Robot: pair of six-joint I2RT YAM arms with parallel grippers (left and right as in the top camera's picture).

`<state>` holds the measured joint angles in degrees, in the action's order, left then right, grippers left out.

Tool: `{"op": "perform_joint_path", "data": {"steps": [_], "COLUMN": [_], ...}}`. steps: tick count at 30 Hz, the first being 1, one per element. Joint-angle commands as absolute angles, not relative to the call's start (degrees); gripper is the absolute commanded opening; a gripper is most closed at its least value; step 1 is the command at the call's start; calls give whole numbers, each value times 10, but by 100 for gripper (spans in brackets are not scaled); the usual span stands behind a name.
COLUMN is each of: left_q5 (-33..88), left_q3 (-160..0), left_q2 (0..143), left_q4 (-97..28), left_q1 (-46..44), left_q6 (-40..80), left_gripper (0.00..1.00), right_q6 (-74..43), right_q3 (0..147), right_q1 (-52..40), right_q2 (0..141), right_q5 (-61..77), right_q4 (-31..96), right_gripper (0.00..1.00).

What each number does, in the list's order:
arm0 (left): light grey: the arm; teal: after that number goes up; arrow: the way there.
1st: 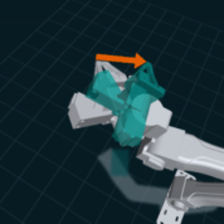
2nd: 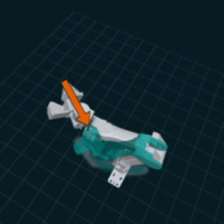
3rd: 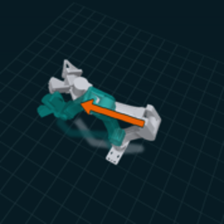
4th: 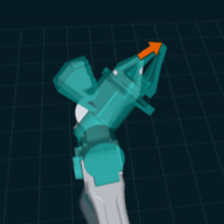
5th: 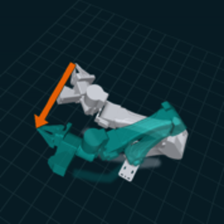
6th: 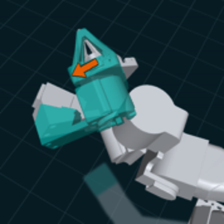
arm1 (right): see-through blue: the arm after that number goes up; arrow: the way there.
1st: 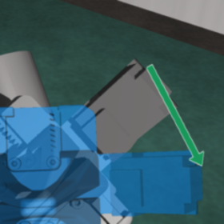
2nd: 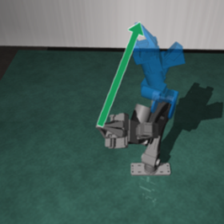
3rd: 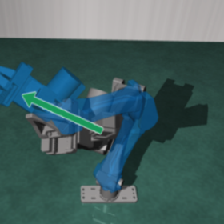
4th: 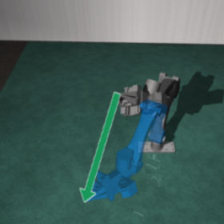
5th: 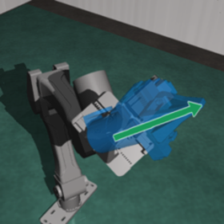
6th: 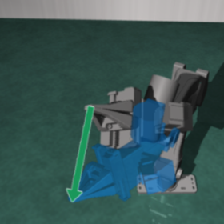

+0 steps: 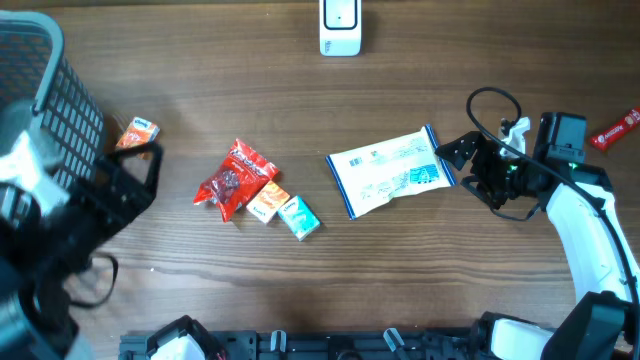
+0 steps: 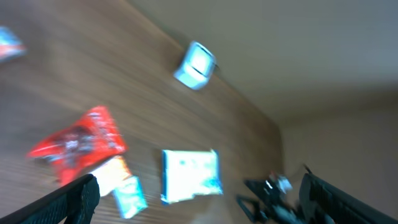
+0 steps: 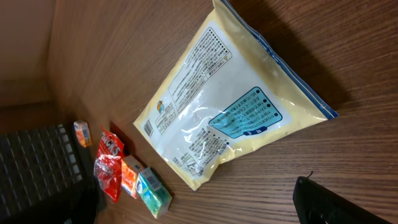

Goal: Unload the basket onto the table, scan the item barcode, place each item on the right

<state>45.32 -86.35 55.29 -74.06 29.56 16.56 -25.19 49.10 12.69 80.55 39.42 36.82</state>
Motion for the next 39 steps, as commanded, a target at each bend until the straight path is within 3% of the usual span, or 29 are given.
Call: {"op": "perform_joint_path", "data": {"steps": [1,5,10,21,34,36,39], "left_q5": [540,497,429,413,419,418,410], "left_q3": [-867,-867,-868,-869,-869,-869,-869], "left_q2": [648,790,960,1204,1265,1265,1265], "left_q4": [-708,-641,-525,-342,-354,-361,-373], "left_q1": [186,25,-80,-178,-269,-277,-279], "left_q6": [122,74,41,32,32,32,32], "left_gripper": [99,100,100,100,94,89,50], "right_q6": [-218,-206,-180,-151,-151,-151,-150], "right_q3": [489,489,489,489,489,489,489], "right_q1": [128,128,128,128,128,128,128], "right_q2": [797,798,798,798,798,798,798], "right_q5": [412,412,412,410,410,410,410], "right_q4": [370,382,396,406,408,408,411], "right_gripper": [100,100,100,100,100,100,100]}}
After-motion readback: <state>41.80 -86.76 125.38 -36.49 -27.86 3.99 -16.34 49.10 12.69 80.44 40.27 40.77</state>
